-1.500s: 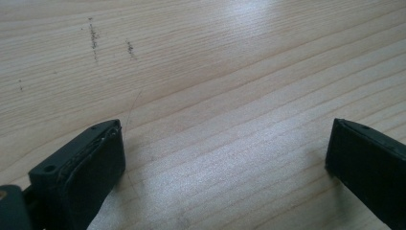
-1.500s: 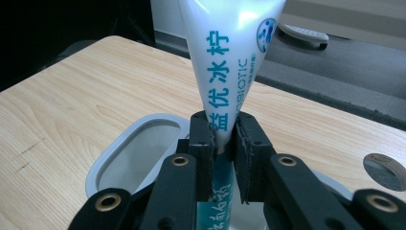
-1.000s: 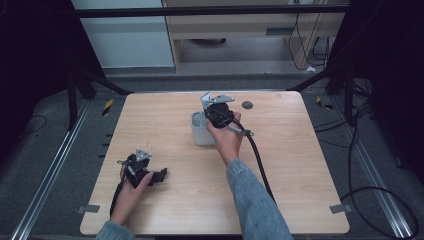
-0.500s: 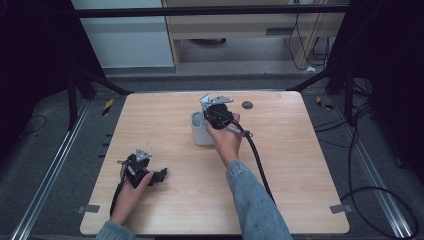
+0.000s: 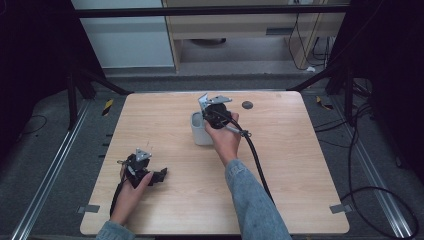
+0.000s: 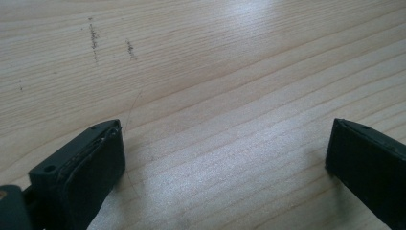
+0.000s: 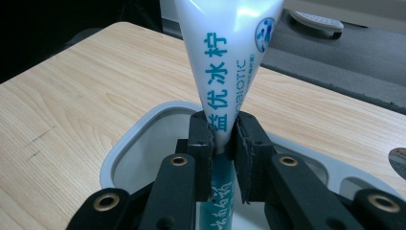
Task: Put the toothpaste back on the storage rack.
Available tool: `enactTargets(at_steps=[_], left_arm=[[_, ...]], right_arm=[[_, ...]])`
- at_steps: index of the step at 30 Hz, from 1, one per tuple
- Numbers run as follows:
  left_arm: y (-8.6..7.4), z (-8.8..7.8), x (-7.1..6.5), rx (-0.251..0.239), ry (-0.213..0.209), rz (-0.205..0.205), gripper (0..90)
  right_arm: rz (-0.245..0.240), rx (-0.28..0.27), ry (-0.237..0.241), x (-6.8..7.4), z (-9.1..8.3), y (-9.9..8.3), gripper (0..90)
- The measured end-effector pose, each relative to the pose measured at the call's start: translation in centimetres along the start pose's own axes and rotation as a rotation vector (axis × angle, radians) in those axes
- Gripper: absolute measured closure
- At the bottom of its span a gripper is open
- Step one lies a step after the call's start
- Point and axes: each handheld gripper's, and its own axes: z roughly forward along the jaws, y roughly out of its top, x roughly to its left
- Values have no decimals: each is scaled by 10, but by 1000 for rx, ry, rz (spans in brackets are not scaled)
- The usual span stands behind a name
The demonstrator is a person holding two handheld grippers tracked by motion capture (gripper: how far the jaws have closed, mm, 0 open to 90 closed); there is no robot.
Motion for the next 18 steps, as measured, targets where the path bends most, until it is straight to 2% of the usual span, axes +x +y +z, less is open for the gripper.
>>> enactTargets(at_steps=[18], left_arm=[[0,0,0,0,0,0,0]], right_arm=[[24,2,10,0,1,0,757]])
